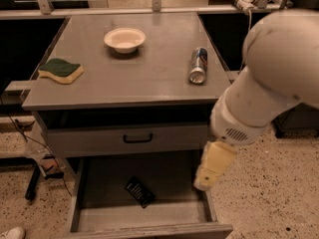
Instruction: Pick rxbar chocolate from middle drawer and place on counter
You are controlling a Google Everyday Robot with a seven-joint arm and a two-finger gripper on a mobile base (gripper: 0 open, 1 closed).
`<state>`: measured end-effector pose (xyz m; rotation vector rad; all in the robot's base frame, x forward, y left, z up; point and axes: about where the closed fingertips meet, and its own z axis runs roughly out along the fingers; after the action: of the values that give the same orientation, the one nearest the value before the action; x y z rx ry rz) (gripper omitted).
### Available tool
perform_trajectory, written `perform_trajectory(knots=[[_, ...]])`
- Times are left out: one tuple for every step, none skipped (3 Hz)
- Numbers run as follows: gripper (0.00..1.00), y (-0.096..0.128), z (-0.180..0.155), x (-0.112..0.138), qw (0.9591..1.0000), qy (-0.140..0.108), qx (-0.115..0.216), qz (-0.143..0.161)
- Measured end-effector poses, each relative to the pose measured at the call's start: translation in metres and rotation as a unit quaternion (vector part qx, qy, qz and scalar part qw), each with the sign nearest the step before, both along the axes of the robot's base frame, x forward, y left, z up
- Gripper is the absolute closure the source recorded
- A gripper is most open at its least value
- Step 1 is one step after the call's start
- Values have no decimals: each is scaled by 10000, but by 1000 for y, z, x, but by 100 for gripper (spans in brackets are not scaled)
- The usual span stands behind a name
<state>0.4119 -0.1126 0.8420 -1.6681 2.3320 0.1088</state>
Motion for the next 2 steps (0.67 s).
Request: perform_trajectory(knots=[[0,31,-54,11,9982,163,313,-482],[0,56,-97,12,9936,558,662,-723]])
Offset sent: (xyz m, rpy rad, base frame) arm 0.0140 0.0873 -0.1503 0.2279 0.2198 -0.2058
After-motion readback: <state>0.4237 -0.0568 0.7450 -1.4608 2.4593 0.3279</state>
